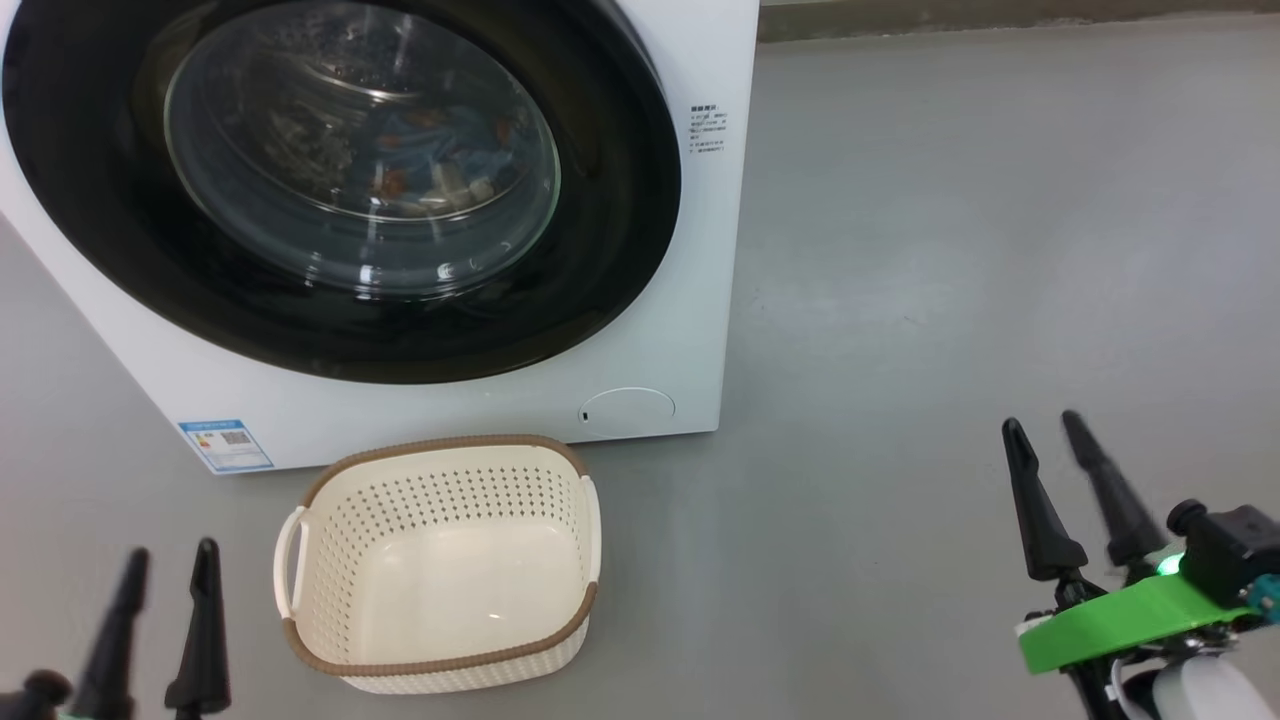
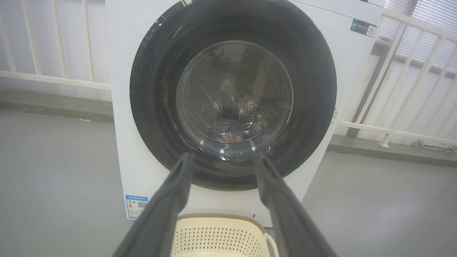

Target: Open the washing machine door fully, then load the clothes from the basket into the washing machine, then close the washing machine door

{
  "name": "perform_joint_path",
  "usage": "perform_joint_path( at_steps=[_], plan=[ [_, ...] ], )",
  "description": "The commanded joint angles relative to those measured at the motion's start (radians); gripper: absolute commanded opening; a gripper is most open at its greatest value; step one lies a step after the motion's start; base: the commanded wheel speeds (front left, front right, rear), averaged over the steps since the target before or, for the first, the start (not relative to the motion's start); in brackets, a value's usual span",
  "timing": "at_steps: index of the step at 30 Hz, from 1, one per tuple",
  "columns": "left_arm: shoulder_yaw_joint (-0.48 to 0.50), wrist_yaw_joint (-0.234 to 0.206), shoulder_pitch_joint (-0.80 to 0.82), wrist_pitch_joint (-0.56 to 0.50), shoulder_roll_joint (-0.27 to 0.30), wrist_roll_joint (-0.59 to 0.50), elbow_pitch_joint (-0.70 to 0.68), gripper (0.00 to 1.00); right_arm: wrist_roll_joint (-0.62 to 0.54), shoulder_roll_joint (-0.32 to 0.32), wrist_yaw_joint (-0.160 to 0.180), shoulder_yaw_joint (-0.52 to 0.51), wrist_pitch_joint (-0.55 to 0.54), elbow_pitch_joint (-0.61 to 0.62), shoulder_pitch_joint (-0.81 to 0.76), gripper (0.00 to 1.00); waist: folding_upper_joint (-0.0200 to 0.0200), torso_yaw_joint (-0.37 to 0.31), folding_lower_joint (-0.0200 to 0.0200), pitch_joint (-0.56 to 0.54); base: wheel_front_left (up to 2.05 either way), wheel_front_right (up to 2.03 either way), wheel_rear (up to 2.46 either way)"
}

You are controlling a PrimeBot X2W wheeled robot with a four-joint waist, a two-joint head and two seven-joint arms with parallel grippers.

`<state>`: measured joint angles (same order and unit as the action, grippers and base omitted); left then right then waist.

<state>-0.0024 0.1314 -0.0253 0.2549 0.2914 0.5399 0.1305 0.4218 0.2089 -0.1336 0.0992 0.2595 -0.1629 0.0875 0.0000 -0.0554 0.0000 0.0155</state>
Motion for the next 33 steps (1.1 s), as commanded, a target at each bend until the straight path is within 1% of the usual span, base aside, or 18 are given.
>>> perform_joint_path(
  at_steps=[1,4,7,11,15,33],
  plan=[
    [-0.002,0.0,-0.003,0.0,-0.008,0.0,0.01,0.0,0.0,-0.006,0.0,0.0,0.0,-0.012,-0.002,0.0,0.0,0.0,0.0,0.0,0.0,0.0,0.0],
    [-0.015,0.0,-0.017,-0.001,-0.042,0.001,0.04,0.0,0.002,-0.03,0.0,0.002,-0.003,-0.049,-0.025,0.0,0.0,0.0,0.0,0.0,0.0,0.0,0.0],
    [-0.012,0.0,-0.014,-0.01,-0.046,0.027,0.041,0.0,0.031,-0.032,0.0,-0.002,-0.011,-0.049,-0.025,0.0,0.0,0.001,0.0003,-0.001,0.0,0.0,0.0],
    [-0.008,0.0,-0.011,-0.022,-0.053,0.062,0.042,0.0,0.071,-0.035,0.0,-0.007,-0.022,-0.048,-0.024,0.0,0.0,0.003,0.0023,-0.003,0.0,0.0,0.0],
    [-0.004,0.0,-0.005,-0.033,-0.059,0.096,0.046,0.0,0.11,-0.038,0.0,-0.013,-0.032,-0.05,-0.023,0.0,0.0,0.005,0.0002,-0.002,0.0,0.0,0.0],
    [0.014,0.0,0.017,-0.083,-0.086,0.24,0.057,0.0,0.275,-0.052,0.001,-0.037,-0.078,-0.056,-0.016,0.0,0.0,0.013,0.0001,-0.003,0.0,0.0,0.0]
  ],
)
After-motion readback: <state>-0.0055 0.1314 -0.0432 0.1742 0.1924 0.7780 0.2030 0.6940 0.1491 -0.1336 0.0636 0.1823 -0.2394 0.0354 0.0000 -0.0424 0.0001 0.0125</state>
